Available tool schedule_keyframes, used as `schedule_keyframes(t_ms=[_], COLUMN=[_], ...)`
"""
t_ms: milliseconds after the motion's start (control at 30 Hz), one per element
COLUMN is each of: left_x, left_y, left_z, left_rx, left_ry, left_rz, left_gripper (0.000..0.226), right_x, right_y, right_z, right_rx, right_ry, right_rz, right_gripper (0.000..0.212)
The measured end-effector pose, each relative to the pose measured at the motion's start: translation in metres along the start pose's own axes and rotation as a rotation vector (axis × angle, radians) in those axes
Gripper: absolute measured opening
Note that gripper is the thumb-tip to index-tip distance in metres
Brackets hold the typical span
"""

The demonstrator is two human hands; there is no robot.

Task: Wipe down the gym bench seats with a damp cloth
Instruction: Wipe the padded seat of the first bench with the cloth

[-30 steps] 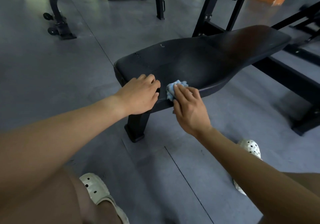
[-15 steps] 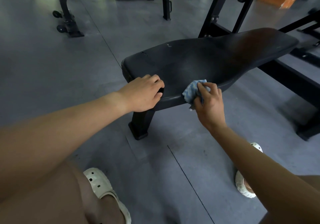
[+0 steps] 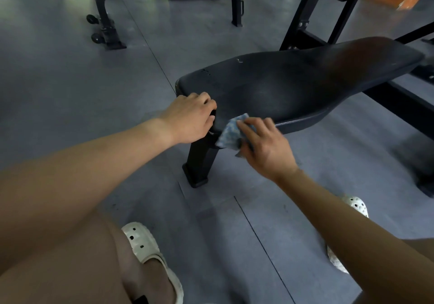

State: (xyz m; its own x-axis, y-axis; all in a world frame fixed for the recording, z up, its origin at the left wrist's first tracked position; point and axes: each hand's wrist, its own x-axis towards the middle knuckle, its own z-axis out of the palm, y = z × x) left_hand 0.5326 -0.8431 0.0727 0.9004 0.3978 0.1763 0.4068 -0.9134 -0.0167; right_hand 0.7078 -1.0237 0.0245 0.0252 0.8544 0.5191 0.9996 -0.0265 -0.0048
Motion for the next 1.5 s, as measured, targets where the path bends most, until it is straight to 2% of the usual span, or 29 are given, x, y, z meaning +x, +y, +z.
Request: schedule_keyframes(t_ms=[133, 233, 300, 433, 567, 633, 800, 933, 1000, 1100, 1167, 1233, 1300, 1433, 1500], left_x=[-0.001, 0.000, 0.003, 0.008, 0.010, 0.010, 0.034, 0.070, 0.085, 0.101, 0.107, 0.111, 0.113, 0.114, 0.113], left_y=[-0.001, 0.004, 0.007, 0.010, 0.011, 0.003, -0.031, -0.064, -0.078, -0.095, -0.101, -0.103, -0.105, -0.112, -0.117], left_z=[-0.001, -0.002, -0.005, -0.016, -0.023, -0.022, -0.003, 0.014, 0.019, 0.024, 0.028, 0.032, 0.036, 0.040, 0.039], left_rx=[0.007, 0.047, 0.052, 0.085, 0.097, 0.070, 0.038, -0.067, -0.128, -0.184, -0.221, -0.257, -0.283, -0.307, -0.324], left_ry=[-0.055, -0.101, -0.139, -0.254, -0.310, -0.254, 0.031, 0.131, 0.141, 0.170, 0.202, 0.239, 0.258, 0.277, 0.272], left_rz=[-0.082, -0.068, -0.066, -0.067, -0.075, -0.054, 0.076, 0.046, 0.024, 0.049, 0.055, 0.065, 0.092, 0.143, 0.184], left_gripper=[0.044, 0.040, 0.037, 0.033, 0.033, 0.033, 0.025, 0.030, 0.028, 0.023, 0.021, 0.018, 0.013, 0.011, 0.014], right_x=[-0.009, -0.009, -0.002, 0.009, 0.021, 0.033, 0.082, 0.125, 0.135, 0.131, 0.123, 0.122, 0.127, 0.146, 0.153], right_y=[0.034, 0.030, 0.015, -0.014, -0.004, 0.011, 0.049, 0.071, 0.069, 0.046, 0.034, 0.037, 0.049, 0.076, 0.074], right_z=[-0.002, -0.002, -0.004, -0.009, -0.016, -0.016, -0.005, 0.018, 0.027, 0.032, 0.029, 0.025, 0.023, 0.030, 0.036], right_rx=[-0.044, -0.028, 0.023, 0.168, 0.193, 0.179, 0.100, 0.098, 0.116, 0.174, 0.218, 0.202, 0.142, 0.021, 0.003], right_ry=[0.103, 0.108, 0.057, -0.155, -0.271, -0.276, -0.299, -0.295, -0.284, -0.243, -0.249, -0.287, -0.307, -0.271, -0.263], right_rz=[0.286, 0.367, 0.298, 0.096, 0.130, 0.222, 0.489, 0.585, 0.576, 0.421, 0.301, 0.271, 0.349, 0.681, 0.779], right_gripper=[0.038, 0.038, 0.040, 0.042, 0.044, 0.043, 0.039, 0.037, 0.034, 0.027, 0.031, 0.039, 0.042, 0.034, 0.031])
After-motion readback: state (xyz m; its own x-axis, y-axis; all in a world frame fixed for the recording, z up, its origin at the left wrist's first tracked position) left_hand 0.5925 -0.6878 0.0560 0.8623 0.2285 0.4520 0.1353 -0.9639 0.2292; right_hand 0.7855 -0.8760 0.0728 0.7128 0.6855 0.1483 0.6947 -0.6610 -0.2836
